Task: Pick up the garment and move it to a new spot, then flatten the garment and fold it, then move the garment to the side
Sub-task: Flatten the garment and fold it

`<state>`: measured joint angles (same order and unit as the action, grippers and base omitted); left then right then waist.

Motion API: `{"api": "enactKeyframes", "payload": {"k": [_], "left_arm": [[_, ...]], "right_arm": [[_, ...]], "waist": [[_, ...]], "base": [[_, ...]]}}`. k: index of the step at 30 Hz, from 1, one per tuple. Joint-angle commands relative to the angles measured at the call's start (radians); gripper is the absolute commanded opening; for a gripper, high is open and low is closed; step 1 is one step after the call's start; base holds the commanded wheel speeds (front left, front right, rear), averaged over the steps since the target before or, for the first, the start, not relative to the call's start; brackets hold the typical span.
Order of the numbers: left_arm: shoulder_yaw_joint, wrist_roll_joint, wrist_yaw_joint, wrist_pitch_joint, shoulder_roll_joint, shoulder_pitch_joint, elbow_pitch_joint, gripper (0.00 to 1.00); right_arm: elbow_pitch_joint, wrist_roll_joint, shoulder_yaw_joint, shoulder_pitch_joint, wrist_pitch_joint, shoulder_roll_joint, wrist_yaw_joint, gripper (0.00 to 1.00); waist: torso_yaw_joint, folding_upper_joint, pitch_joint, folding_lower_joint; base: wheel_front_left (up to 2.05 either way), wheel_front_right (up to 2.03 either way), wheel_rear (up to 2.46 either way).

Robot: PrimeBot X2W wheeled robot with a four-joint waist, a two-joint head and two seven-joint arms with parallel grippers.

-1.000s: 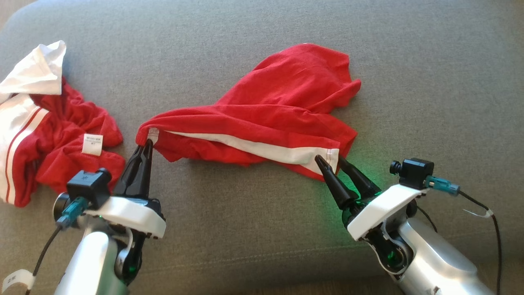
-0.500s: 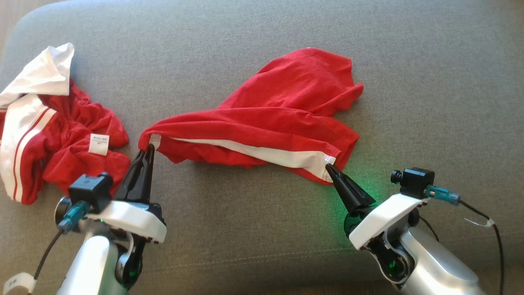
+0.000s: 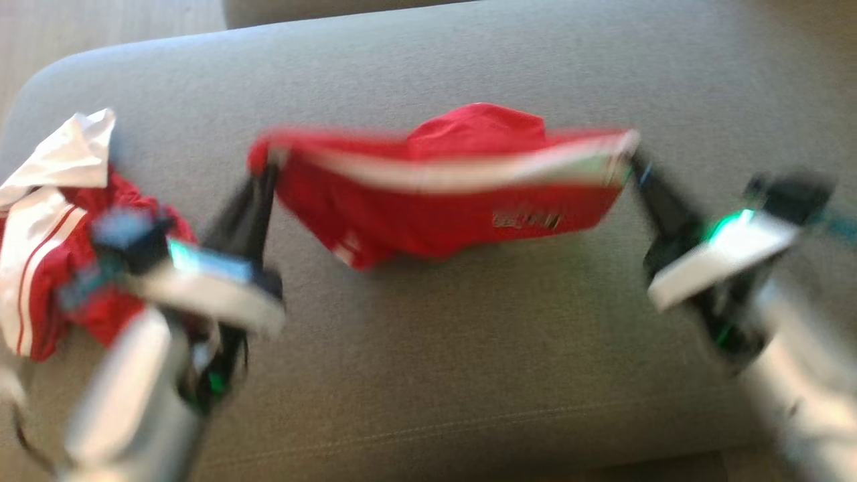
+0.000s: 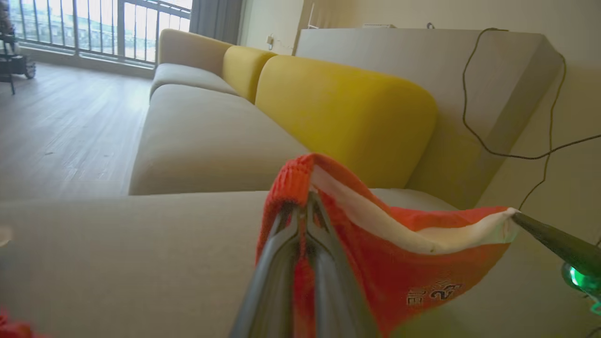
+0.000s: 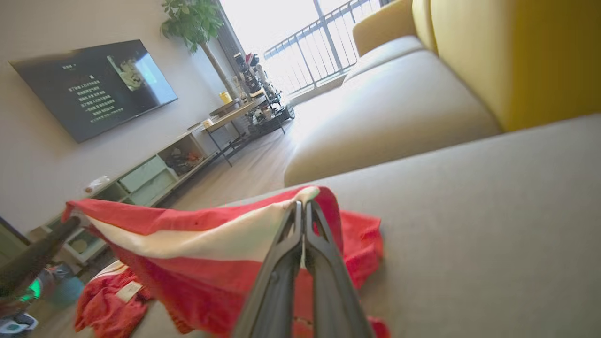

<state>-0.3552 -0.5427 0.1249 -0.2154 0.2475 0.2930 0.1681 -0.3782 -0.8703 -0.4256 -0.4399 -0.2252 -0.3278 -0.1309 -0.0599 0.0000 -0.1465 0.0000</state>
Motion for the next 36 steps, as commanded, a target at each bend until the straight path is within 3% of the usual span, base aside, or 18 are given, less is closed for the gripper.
{"api": "enactKeyframes", "payload": {"k": [1, 6, 10, 15, 19, 22, 25, 33, 36], "left_arm": [[0.025, -0.027, 0.006, 0.019, 0.045, 0.132, -0.053, 0.0], [-0.072, -0.142, 0.006, 0.125, 0.121, 0.471, -0.004, 0.0], [-0.121, -0.194, 0.006, 0.11, 0.143, 0.76, 0.111, 0.0], [-0.247, -0.111, 0.006, -0.006, 0.183, 1.068, 0.252, 0.0], [-0.309, 0.02, 0.006, -0.045, 0.209, 1.229, 0.258, 0.0], [-0.268, 0.092, 0.006, -0.046, 0.222, 1.199, 0.142, 0.0], [-0.272, 0.111, 0.006, -0.046, 0.234, 1.066, 0.046, 0.0], [-0.338, 0.054, 0.006, -0.046, 0.301, 0.538, -0.081, 0.0], [-0.346, 0.041, 0.006, -0.046, 0.31, 0.449, -0.098, 0.0]], "right_arm": [[0.033, 0.026, 0.014, -0.09, 0.014, -0.025, 0.0, 0.0], [-0.059, 0.079, 0.08, -0.394, 0.104, -0.011, 0.0, 0.0], [-0.202, 0.129, 0.091, -0.674, 0.084, 0.06, 0.0, 0.0], [-0.376, 0.183, 0.115, -0.951, -0.012, 0.117, 0.0, 0.0], [-0.4, 0.235, 0.147, -1.065, -0.035, 0.114, 0.0, 0.0], [-0.347, 0.265, 0.156, -1.026, -0.036, 0.112, 0.0, 0.0], [-0.335, 0.273, 0.118, -0.923, -0.036, 0.099, 0.0, 0.0], [-0.334, 0.213, 0.016, -0.571, -0.03, 0.034, 0.0, 0.0], [-0.293, 0.198, 0.034, -0.492, -0.032, 0.008, 0.0, 0.0]], "waist": [[-0.013, 0.0, 0.0, 0.0], [-0.039, 0.0, -0.062, 0.0], [-0.074, 0.0, -0.143, 0.0], [-0.083, 0.0, -0.248, 0.0], [-0.074, 0.0, -0.334, 0.0], [-0.07, 0.0, -0.376, 0.0], [-0.064, 0.0, -0.391, 0.0], [-0.056, 0.0, -0.343, 0.0], [-0.05, 0.0, -0.316, 0.0]], "base": [[0.0, 0.0, 0.0], [0.0, 0.0, 0.0], [0.0, 0.0, 0.0], [0.0, 0.0, 0.0], [0.0, 0.0, 0.0], [0.0, 0.0, 0.0], [0.0, 0.0, 0.0], [0.0, 0.0, 0.0], [0.0, 0.0, 0.0]]}}
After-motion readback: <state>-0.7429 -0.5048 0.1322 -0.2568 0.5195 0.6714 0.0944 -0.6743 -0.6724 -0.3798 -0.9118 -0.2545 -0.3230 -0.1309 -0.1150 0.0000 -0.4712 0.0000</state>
